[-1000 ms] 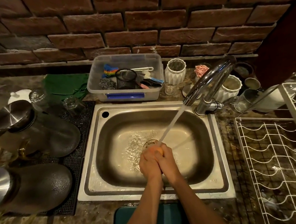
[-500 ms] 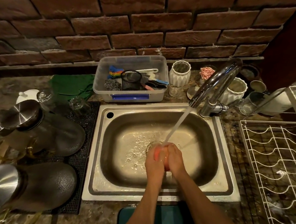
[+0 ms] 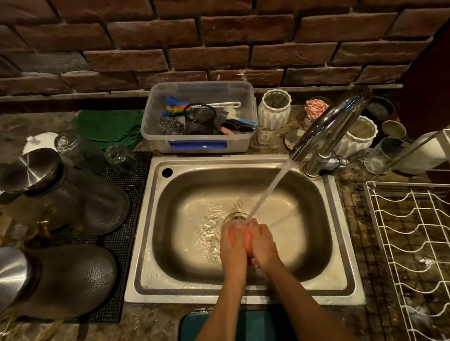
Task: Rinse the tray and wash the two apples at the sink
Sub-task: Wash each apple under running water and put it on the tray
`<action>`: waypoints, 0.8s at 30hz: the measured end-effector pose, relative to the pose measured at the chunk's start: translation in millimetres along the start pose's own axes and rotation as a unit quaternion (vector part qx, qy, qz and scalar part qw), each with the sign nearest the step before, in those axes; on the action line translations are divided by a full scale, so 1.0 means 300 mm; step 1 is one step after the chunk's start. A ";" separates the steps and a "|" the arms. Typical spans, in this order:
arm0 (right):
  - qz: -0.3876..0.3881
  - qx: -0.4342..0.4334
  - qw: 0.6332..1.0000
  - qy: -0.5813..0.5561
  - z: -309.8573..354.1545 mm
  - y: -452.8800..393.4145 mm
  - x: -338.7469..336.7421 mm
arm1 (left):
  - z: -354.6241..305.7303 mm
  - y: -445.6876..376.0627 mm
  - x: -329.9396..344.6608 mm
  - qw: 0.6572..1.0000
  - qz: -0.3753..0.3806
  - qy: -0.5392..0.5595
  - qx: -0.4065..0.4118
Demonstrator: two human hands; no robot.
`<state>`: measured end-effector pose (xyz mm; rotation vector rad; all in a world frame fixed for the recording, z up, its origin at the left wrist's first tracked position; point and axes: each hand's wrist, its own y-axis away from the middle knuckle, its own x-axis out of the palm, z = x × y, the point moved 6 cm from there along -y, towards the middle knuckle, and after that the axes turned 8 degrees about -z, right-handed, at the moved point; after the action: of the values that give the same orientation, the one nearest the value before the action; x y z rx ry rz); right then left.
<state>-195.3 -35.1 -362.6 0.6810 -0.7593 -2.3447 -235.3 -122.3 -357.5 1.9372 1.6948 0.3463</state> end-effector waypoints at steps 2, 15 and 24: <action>-0.007 -0.037 0.997 0.075 0.015 -0.002 -0.002 | -0.002 -0.013 0.000 0.999 0.007 -0.005 0.037; 0.145 -0.114 0.983 0.001 0.025 0.019 0.005 | -0.040 -0.015 0.008 0.986 -0.119 0.078 -0.087; 0.002 -0.046 0.991 0.127 0.029 -0.014 -0.038 | -0.030 -0.005 0.023 0.999 0.026 0.037 0.002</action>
<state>-194.1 -21.7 -355.8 0.9134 -0.5349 -2.2184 -240.0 -113.5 -352.0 1.9956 1.6950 0.4395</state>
